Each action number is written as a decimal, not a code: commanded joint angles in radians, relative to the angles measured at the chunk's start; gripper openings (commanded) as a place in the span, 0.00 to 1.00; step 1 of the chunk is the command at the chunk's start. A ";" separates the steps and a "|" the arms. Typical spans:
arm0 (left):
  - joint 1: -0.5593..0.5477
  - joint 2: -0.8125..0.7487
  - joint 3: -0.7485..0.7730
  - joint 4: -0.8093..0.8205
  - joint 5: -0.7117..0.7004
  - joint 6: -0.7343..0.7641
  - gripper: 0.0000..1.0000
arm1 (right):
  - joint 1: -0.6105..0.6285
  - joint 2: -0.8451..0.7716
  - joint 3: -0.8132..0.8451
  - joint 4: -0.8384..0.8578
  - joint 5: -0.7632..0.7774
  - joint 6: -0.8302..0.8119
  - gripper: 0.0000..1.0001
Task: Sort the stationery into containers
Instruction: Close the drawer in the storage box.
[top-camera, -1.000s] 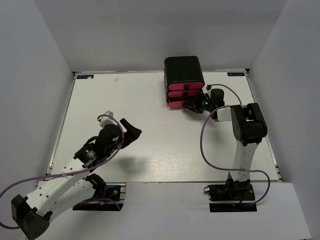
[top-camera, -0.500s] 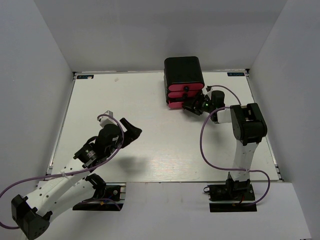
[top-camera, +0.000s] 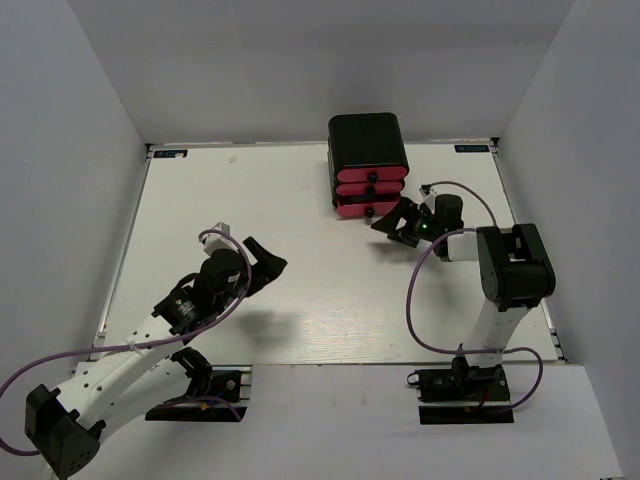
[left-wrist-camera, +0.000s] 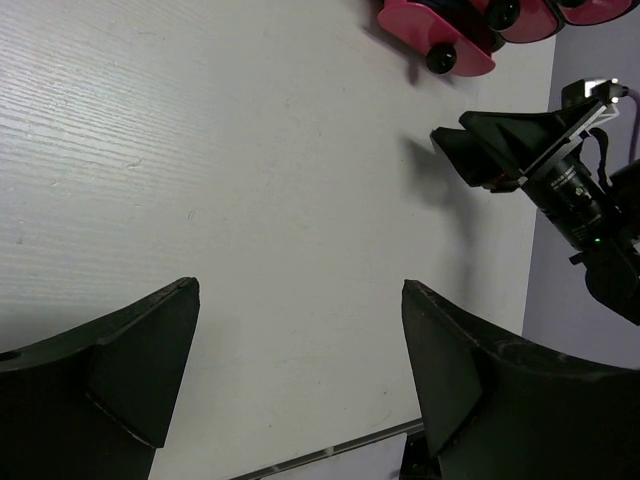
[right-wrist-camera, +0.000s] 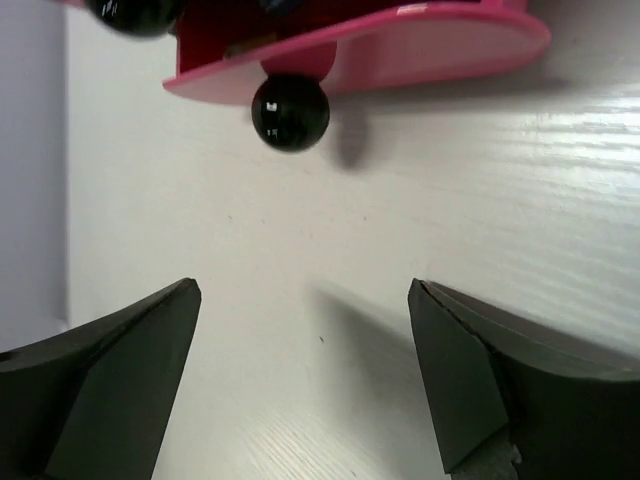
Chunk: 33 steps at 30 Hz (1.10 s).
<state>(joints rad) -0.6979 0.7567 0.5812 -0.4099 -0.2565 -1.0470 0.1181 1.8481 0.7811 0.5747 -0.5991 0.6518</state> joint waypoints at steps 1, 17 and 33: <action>-0.005 -0.003 -0.023 0.034 0.013 0.010 0.92 | 0.008 -0.099 -0.028 -0.146 0.077 -0.260 0.90; 0.006 0.007 -0.015 0.014 0.040 0.039 0.92 | -0.012 -0.086 -0.119 0.183 0.097 0.161 0.53; 0.006 0.029 -0.026 0.003 0.040 -0.002 0.92 | -0.049 0.181 0.148 0.241 0.127 0.253 0.12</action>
<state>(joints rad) -0.6956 0.7700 0.5377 -0.4175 -0.2214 -1.0443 0.0830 2.0026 0.8772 0.7883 -0.4965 0.8867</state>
